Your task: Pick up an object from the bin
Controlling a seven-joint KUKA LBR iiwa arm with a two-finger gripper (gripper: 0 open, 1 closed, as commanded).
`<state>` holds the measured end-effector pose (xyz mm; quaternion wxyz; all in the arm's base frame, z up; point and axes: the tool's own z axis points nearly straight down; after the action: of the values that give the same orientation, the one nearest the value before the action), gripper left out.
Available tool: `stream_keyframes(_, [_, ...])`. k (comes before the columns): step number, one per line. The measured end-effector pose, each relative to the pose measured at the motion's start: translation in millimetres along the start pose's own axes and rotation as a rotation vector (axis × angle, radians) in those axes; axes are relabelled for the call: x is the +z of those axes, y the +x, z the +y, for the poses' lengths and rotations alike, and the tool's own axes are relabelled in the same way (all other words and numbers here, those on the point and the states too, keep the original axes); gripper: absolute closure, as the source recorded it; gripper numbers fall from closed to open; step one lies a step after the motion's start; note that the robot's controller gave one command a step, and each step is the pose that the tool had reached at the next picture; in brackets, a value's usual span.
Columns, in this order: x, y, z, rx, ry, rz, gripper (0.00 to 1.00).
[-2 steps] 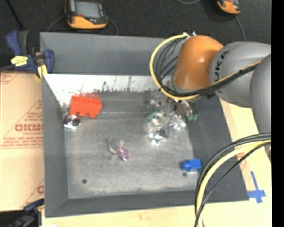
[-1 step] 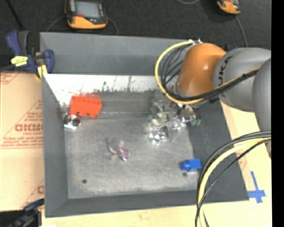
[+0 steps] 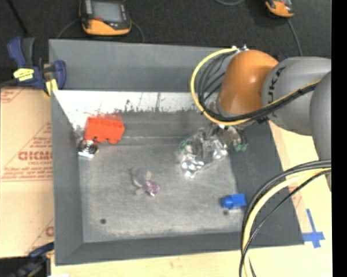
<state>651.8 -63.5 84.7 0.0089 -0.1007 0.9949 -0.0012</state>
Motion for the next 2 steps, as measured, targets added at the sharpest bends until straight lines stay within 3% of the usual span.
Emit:
stream_keyframes(1, [3.8,0.0,0.6,0.0,0.001,-0.009,0.0])
stream_keyframes(2, [0.0,0.0,-0.4,0.001,0.001,0.0,1.0])
